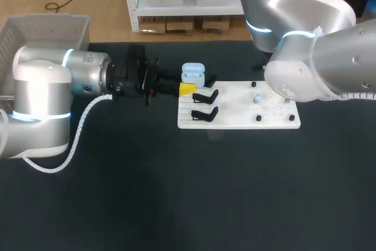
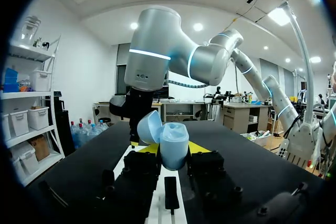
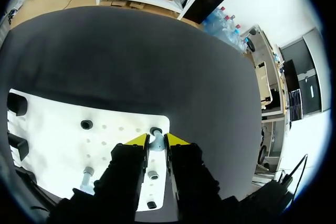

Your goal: Pick up each earbud case from the left stands, insert the matching earbuds, close the lid, and place the case in the box.

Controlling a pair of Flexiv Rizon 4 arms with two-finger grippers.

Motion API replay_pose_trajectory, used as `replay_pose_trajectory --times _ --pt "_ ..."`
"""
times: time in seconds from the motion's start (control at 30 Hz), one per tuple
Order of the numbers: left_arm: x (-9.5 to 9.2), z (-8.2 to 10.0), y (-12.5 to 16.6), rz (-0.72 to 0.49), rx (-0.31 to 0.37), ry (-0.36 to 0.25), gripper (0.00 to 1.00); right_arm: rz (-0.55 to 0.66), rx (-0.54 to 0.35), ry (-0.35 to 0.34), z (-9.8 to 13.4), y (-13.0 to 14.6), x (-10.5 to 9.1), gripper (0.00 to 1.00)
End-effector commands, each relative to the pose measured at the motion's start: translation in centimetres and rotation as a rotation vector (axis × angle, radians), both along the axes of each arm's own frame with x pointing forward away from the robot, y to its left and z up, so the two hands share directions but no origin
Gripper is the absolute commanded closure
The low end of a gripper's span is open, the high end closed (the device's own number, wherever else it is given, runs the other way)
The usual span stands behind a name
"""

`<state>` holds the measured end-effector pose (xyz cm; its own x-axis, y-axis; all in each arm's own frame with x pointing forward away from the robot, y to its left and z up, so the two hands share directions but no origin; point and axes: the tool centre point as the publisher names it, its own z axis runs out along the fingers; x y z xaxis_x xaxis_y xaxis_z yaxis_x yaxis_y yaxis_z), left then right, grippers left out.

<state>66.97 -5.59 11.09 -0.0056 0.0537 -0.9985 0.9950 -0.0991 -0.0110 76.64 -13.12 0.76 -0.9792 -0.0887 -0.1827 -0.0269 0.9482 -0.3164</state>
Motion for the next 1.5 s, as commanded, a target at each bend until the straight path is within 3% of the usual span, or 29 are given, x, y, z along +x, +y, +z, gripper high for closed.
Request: replay_pose_trajectory --times 0.03,0.1,0.43,0.77,0.9,1.13,1.5 --pt "0.0 -0.1 0.0 0.0 -0.002 -0.002 1.0 -0.002 -0.001 0.002 -0.2 0.0 0.0 0.9" --pt "0.0 -0.1 0.0 0.0 -0.002 -0.002 1.0 -0.004 -0.001 0.002 -0.2 0.0 0.0 1.0" --pt "0.0 -0.1 0.0 0.0 -0.002 -0.002 1.0 -0.01 -0.005 0.001 0.2 -0.4 -0.6 1.0" --pt "0.0 -0.1 0.0 0.0 -0.002 -0.002 1.0 -0.014 -0.013 -0.025 4.3 -0.1 -2.7 1.0" --pt "0.0 -0.1 0.0 0.0 -0.002 -0.002 1.0 -0.032 0.036 -0.009 6.0 0.6 -4.1 1.0" --pt "0.0 -0.1 0.0 0.0 -0.002 -0.002 1.0 -0.026 0.069 0.029 9.2 3.7 -7.0 1.0" --pt "0.0 -0.1 0.0 0.0 -0.002 -0.002 1.0 0.037 0.168 0.117 14.0 10.7 -9.8 1.0"
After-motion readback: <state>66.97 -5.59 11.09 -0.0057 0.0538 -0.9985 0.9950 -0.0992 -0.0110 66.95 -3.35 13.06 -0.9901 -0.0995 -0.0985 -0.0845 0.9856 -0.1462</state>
